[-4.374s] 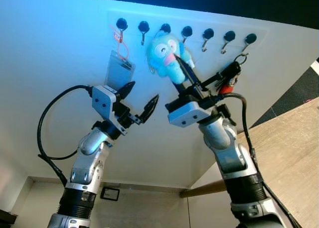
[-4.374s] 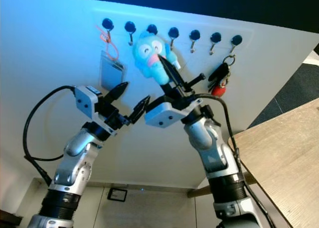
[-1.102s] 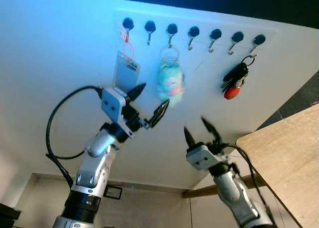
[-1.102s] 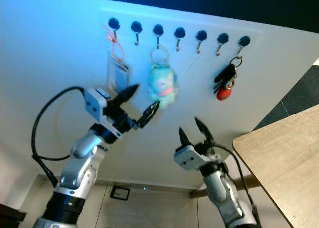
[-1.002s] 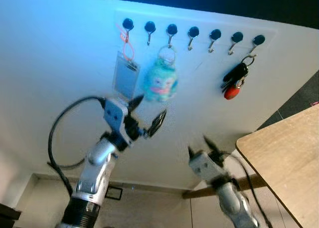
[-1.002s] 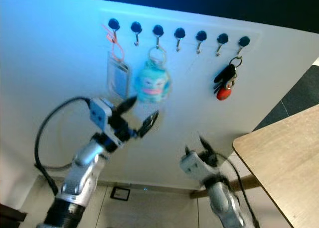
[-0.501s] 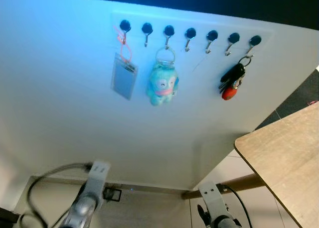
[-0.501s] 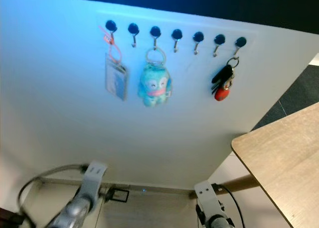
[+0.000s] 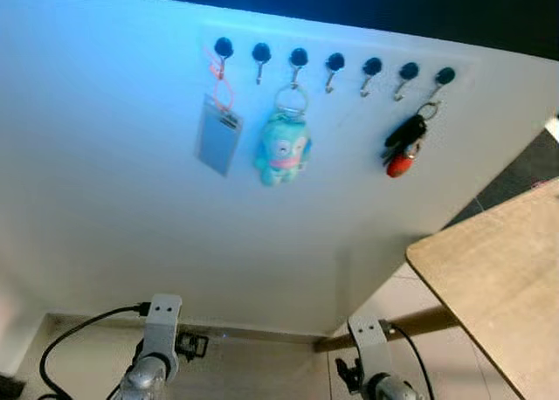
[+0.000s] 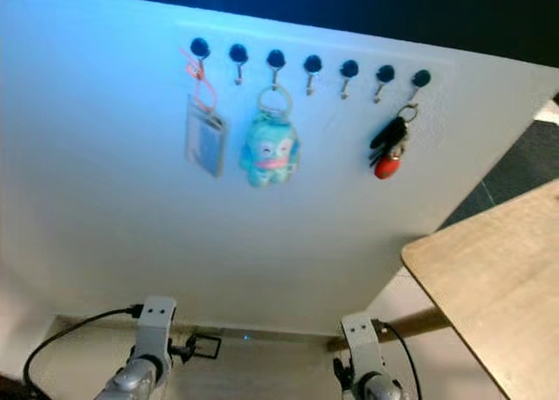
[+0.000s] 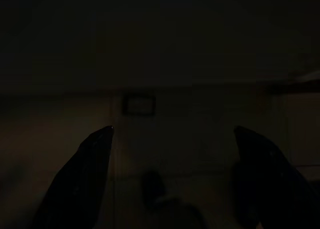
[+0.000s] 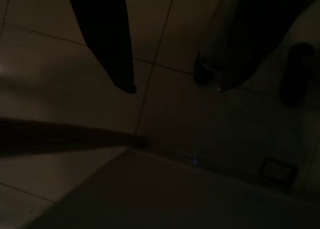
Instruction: Hang keys on a hook
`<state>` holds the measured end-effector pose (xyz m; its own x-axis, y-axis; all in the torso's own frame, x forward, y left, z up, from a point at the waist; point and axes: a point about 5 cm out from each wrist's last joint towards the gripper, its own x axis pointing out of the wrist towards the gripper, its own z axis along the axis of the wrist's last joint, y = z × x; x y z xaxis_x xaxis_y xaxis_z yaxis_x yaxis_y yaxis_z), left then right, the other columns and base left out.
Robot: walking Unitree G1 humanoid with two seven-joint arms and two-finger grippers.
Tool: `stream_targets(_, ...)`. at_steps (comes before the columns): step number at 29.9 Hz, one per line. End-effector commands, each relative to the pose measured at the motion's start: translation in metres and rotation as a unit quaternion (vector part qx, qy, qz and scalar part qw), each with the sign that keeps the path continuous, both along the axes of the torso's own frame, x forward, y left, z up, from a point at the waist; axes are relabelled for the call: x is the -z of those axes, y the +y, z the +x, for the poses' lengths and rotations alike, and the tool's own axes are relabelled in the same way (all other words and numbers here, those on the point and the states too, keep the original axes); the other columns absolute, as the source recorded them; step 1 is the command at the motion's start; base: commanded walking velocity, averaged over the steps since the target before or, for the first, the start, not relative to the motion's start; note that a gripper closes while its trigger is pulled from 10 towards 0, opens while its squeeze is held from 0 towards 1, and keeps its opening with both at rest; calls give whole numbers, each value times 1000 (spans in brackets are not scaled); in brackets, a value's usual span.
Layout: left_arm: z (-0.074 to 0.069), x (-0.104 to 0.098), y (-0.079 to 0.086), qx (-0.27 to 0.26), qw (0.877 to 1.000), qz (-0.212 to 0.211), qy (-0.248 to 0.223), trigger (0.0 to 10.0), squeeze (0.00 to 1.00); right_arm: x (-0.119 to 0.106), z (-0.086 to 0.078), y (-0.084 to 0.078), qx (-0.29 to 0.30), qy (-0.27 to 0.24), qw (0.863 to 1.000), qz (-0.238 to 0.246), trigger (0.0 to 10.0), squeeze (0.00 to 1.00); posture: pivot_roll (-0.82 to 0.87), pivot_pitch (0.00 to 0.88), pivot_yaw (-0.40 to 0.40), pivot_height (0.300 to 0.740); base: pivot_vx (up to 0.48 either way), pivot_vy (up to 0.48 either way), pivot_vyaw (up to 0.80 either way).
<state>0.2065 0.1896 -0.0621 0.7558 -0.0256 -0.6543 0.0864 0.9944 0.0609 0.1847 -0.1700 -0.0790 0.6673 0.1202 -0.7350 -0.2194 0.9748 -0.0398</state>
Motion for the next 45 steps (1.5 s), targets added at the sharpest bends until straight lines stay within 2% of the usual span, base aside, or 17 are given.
stream_targets(1, -4, 4, -10, 23, 1000, 2, 11, 10000, 0, 5, -8, -3, 0, 21, 1000, -4, 10000, 0, 72, 0, -100, 740, 0, 0, -800)
stream_targets(5, -5, 5, -9, 21, 1000, -3, 9, 10000, 0, 4, -8, -4, 10, 21, 1000, 5, 10000, 0, 74, 4, -108, 740, 0, 0, -800)
stream_targets(12, -8, 5, -4, -3, 1000, -5, -1, 10000, 0, 10, -18, -4, 0, 42, 999, 1, 10000, 0, 74, 17, -119, 740, 0, 0, -800)
stream_targets(19, -9, 5, -6, -16, 1000, -10, -12, 10000, 0, 11, -20, -5, -8, 49, 999, -1, 10000, 0, 101, 21, -137, 740, 0, 0, -800)
stream_targets(21, -10, 5, -2, -31, 999, -14, -18, 10000, 0, 10, -18, -2, -19, 52, 998, -4, 10000, 0, 101, 18, -135, 740, 0, 0, -800)
stream_targets(26, -10, 4, -1, -23, 999, -14, -20, 10000, 0, 7, -10, 2, -28, 46, 999, -4, 10000, 0, 96, 21, -132, 740, 0, 0, -800)
stream_targets(32, -9, 3, 2, -39, 999, -16, -26, 10000, 0, 7, -8, 3, -39, 47, 998, -8, 10000, 0, 93, 18, -135, 740, 0, 0, -800)
stream_targets(45, -6, 1, -1, -41, 998, -24, -35, 10000, 0, 5, -7, -13, -47, 59, 997, -22, 10000, 0, 101, 19, -142, 740, 0, 0, -800)
